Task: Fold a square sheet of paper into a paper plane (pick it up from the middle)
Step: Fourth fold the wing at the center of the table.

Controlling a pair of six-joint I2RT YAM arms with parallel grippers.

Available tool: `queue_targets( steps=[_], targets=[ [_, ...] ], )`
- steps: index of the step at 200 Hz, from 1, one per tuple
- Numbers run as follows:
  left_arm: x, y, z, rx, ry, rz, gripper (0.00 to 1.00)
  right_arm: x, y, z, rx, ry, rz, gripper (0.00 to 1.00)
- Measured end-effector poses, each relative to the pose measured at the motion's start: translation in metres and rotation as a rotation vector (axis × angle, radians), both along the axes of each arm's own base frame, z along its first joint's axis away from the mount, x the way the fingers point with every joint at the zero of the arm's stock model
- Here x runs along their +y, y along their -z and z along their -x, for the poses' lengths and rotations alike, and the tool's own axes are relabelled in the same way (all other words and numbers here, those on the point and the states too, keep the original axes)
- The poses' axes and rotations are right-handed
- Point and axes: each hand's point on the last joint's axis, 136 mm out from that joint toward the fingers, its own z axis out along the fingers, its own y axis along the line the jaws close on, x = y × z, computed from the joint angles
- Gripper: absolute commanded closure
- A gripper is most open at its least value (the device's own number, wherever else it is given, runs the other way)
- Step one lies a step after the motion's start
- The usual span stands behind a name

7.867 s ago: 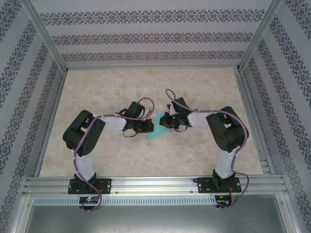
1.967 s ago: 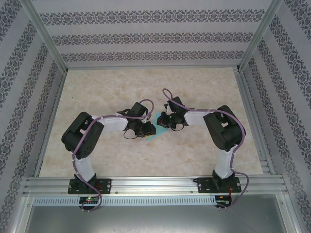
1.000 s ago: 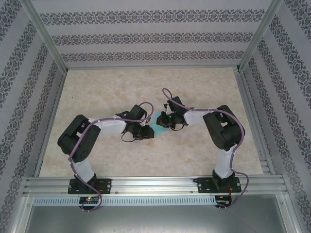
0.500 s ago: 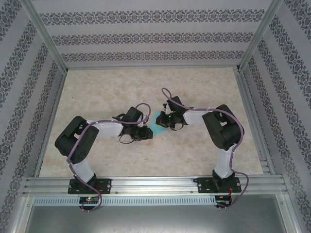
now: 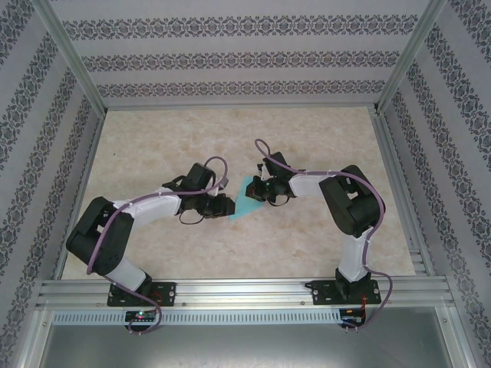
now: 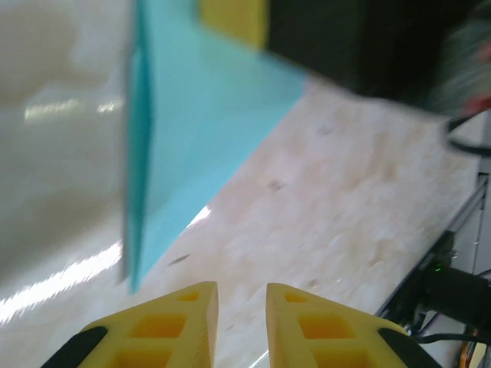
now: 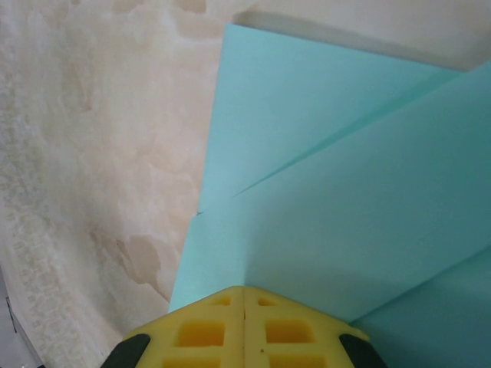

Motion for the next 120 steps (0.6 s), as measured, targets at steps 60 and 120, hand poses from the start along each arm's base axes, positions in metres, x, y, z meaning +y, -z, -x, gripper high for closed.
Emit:
queue_targets(
  steps=[60,120],
  targets=[
    [-0.031,0.024,-0.033,0.013,0.015,-0.063,0.96,0.001,0.000,0.001,0.004,-0.003,-0.005,1.00],
    [-0.032,0.059,-0.035,0.071,0.015,-0.127,0.99,0.001,0.000,0.001,0.003,-0.004,-0.007,1.00]
  ],
)
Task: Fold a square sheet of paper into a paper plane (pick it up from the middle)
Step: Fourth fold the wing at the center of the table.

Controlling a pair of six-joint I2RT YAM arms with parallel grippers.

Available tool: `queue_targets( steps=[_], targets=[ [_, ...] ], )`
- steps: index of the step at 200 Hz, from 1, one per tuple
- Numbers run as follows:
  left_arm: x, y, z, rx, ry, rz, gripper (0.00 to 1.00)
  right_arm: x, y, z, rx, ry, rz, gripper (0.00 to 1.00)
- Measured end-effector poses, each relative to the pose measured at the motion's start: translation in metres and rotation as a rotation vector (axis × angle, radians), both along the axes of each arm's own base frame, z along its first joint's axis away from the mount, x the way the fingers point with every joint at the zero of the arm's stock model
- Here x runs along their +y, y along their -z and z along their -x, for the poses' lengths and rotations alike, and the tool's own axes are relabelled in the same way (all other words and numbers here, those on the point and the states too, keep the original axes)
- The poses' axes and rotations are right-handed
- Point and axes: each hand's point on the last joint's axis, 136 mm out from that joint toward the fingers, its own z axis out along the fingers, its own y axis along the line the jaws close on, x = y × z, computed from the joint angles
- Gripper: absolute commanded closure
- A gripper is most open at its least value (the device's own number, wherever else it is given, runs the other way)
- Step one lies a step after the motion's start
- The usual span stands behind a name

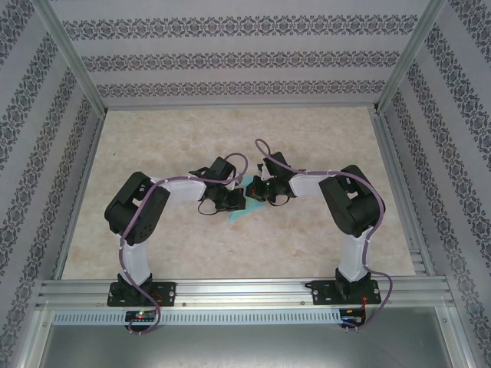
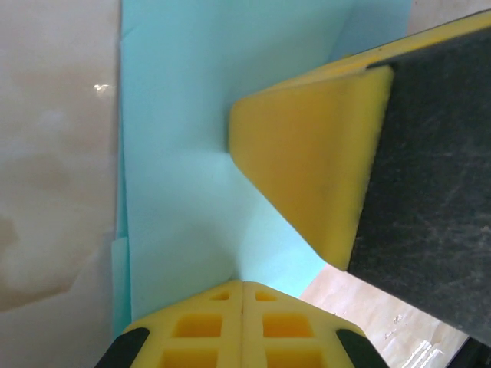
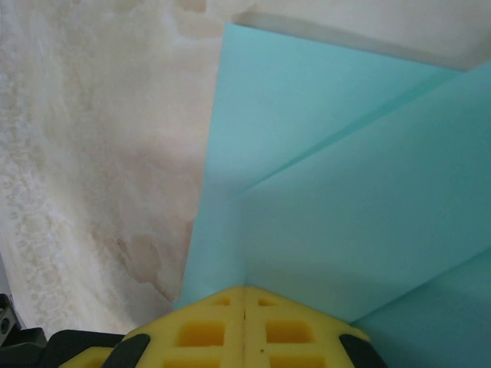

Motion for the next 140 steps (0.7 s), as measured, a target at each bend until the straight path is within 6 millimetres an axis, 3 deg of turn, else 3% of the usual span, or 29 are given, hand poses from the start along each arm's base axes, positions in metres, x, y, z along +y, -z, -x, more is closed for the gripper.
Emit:
queue_targets(
  steps=[81,140],
  targets=[
    [0.006,0.002,0.003,-0.056,0.026,0.016,1.00,0.000,0.001,0.000,0.002,0.000,0.001,1.00],
    [0.020,0.003,0.019,-0.089,-0.003,0.125,1.00,0.001,0.002,0.001,0.002,-0.003,0.001,1.00]
  ],
)
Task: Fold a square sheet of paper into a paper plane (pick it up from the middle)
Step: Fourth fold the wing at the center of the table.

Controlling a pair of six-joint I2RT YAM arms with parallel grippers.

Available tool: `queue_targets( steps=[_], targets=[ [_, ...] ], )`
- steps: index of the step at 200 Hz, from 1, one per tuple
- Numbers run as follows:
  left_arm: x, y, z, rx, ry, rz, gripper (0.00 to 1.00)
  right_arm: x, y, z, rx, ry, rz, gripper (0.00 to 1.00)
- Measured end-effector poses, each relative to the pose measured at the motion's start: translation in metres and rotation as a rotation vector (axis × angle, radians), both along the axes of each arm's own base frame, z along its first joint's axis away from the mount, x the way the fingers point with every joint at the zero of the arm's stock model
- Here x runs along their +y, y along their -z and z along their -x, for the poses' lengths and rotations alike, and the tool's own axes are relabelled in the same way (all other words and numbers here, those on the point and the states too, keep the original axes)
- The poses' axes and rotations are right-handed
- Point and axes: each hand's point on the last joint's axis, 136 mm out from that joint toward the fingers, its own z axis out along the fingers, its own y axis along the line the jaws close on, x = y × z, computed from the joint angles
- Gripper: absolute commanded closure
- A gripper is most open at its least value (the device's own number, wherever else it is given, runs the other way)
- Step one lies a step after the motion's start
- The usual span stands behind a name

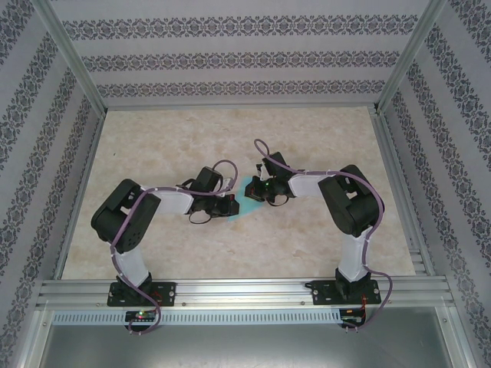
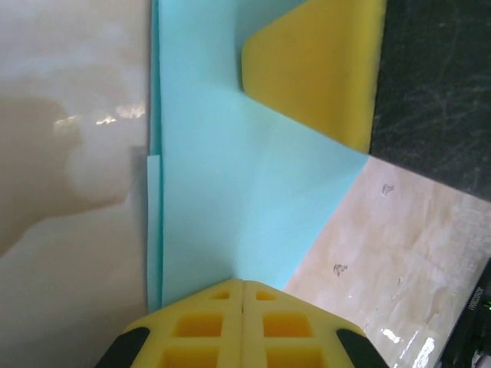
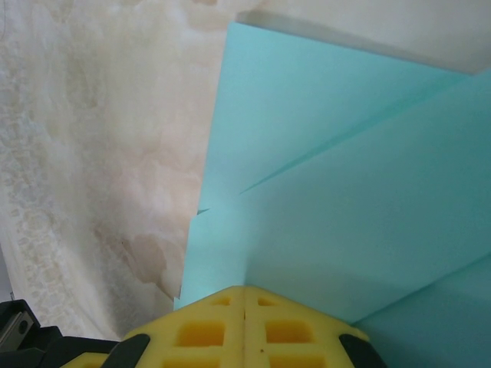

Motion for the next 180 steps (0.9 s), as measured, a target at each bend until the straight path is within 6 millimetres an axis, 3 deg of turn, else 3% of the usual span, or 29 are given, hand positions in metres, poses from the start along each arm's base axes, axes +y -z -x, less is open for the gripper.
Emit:
queue_targets(
  steps=[72,180],
  targets=[
    [0.018,0.000,0.014,-0.004,-0.029,0.023,1.00,0.000,0.001,0.000,0.001,-0.004,0.001,1.00],
    [0.025,0.001,0.025,0.022,-0.024,0.004,1.00,0.003,-0.009,0.001,-0.039,-0.059,0.014,1.00]
  ],
)
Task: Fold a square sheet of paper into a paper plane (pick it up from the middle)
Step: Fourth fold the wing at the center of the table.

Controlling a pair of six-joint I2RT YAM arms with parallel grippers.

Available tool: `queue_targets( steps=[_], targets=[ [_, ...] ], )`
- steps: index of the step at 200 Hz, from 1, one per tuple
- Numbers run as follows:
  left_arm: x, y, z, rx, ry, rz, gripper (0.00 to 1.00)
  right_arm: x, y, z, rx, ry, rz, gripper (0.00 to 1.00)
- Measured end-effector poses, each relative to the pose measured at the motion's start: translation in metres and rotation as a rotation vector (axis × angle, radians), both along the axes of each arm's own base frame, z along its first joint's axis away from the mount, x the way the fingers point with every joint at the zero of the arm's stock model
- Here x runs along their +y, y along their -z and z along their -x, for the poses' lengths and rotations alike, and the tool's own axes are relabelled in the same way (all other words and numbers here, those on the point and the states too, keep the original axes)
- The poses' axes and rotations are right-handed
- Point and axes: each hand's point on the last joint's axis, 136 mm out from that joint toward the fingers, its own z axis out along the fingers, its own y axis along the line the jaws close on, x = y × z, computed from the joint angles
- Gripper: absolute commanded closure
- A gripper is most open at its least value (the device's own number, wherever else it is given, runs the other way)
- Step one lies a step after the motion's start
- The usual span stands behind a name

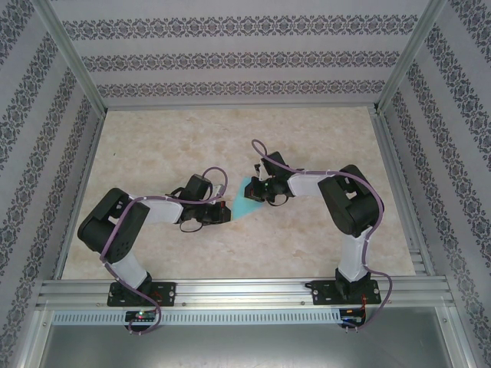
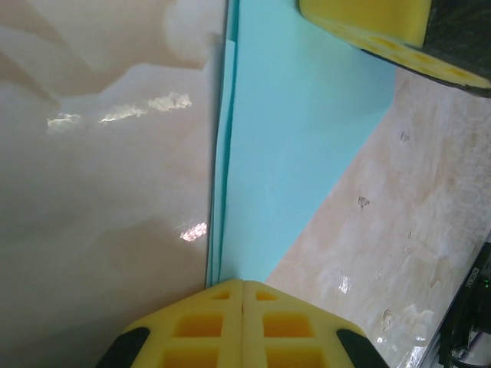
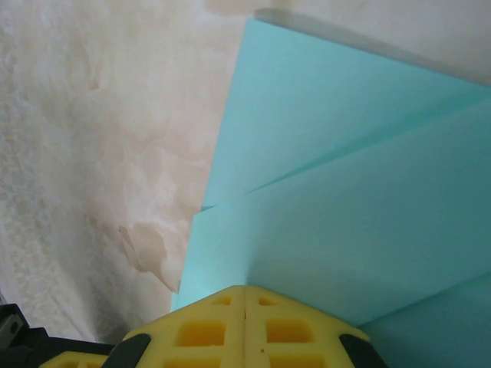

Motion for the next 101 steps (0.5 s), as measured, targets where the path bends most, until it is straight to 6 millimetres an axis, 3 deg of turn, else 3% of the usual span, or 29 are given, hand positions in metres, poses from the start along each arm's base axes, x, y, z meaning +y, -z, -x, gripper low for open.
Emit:
queue_targets(
  steps=[33,83,101],
  targets=[
    [0.000,0.000,0.004,0.018,0.008,0.004,1.00,-0.003,-0.010,0.004,-0.020,-0.033,0.037,1.00],
    [0.000,0.000,0.004,0.022,0.009,0.003,1.00,0.017,-0.065,0.000,-0.160,-0.068,-0.047,1.00],
    [0.000,0.000,0.004,0.024,0.008,0.002,1.00,0.025,-0.061,0.014,-0.158,-0.093,-0.061,1.00]
  ],
)
